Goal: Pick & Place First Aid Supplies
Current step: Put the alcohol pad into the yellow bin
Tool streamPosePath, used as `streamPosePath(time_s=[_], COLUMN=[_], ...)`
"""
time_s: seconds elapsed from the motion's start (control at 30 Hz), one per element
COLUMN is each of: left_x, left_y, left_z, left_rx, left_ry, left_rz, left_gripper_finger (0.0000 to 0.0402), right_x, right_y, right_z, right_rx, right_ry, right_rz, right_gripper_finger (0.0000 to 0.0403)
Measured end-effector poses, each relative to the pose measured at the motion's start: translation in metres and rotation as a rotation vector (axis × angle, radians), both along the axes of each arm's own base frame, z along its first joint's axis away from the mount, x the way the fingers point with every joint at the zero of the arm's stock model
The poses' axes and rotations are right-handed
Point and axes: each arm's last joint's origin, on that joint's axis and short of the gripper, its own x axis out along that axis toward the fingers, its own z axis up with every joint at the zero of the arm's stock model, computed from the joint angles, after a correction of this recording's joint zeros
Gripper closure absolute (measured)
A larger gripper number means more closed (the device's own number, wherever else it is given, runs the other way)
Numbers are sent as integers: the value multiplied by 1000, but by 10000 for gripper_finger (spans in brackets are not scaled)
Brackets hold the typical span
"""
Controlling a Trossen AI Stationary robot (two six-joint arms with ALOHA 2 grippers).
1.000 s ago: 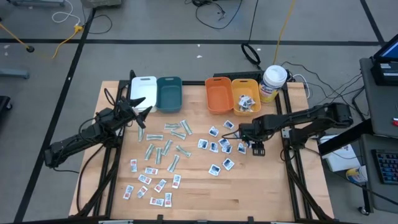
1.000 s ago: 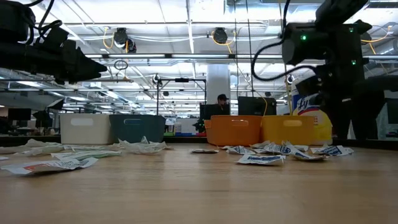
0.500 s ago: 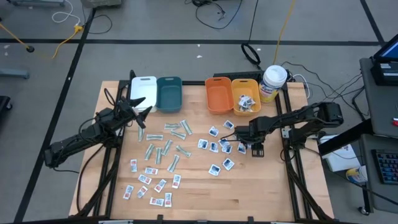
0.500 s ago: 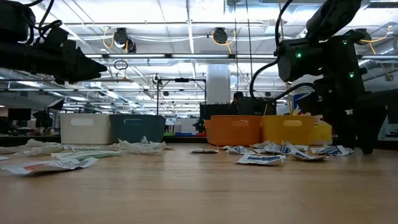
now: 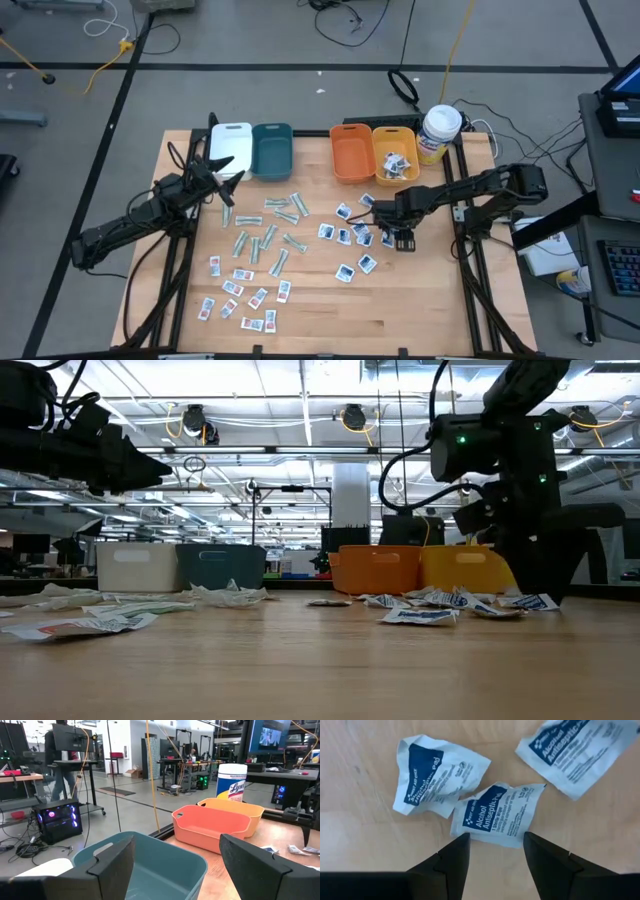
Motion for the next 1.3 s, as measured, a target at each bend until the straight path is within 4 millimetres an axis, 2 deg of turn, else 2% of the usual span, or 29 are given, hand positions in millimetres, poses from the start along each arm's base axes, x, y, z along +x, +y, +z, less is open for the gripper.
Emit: streamPosePath(time_s=[0.1,0.2,0.47,0.7,0.97,1.3], left_x=[0,0,0,0,0,0], left_y=[0,0,0,0,0,0], left_z=[0,0,0,0,0,0], left_rx=[0,0,0,0,0,0], left_ry=[0,0,0,0,0,0], left_rz=[0,0,0,0,0,0], left_gripper_finger=[105,105,105,105,105,105], right_x=[4,8,11,12,12,10], right_y=[0,0,0,0,0,0], right_z=[0,0,1,1,1,6], right_rx=[-2,-1,-1,-2,-3,-8], right_ry=[-44,-80,-115,-122,-129,-141], right_rz=[0,-3,-29,-33,-34,25], right_gripper_finger=[234,262,392,401,357,213])
